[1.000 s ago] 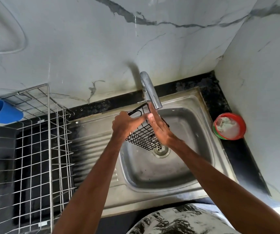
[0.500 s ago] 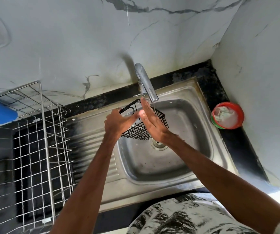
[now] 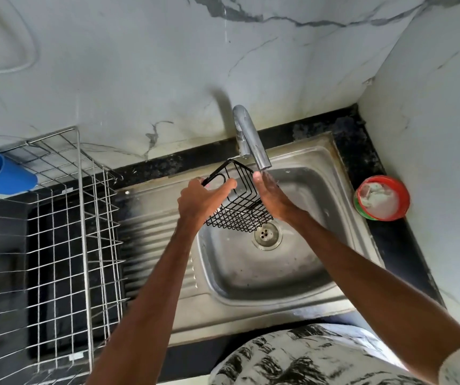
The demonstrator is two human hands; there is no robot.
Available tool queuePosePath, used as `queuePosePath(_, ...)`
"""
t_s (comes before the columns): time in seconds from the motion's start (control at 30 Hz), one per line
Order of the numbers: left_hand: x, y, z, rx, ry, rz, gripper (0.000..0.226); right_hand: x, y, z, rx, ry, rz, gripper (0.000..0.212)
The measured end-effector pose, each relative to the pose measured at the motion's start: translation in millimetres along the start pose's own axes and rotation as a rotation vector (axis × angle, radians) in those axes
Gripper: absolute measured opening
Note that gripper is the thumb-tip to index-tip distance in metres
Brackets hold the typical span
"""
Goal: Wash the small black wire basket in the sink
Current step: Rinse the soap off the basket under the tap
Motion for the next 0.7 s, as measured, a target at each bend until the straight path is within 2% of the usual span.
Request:
queuePosePath(0.2, -1, 4, -8, 0.013, 0.043, 0.023, 0.104, -20, 0, 73, 0.069, -0.265, -0.027, 0.055)
queuePosePath(0.27, 2, 4, -7, 0.011, 0.034, 0.026, 0.107, -26, -1, 75, 0.128, -0.284, -0.037, 0.050)
queuePosePath(0.37, 2, 3, -8, 0.002, 0.013, 0.023, 0.113, -20, -3, 47, 0.121, -0.209, -0.041, 0.058)
queuePosePath(0.47, 1, 2, -10, -0.014, 0.012, 0.043, 0.107, 5, -8, -14, 0.132, -0.001, -0.033, 0.083)
queuePosePath(0.6, -1, 4, -12, -0.002, 0.004, 0.067, 0.113, 20, -5, -73, 0.106, 0.133, 0.014, 0.112)
queuePosePath(0.63, 0, 5, -11, -0.005, 0.003, 0.067, 0.114, 14, -8, -66, 0.105, 0.142, 0.006, 0.113)
queuePosePath(0.7, 1, 5, -8, -0.008, -0.011, 0.061, 0.111, 9, -10, -60, 0.082, 0.190, -0.045, 0.098)
Point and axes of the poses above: each hand's wrist, its own x-axis towards the middle knuckle, its own y-axis out of the palm, z = x × y, the point moved 9 cm from there along x, towards the middle knuckle, and after that the axes turned 12 degrees about -z, right-handed, at the moved point
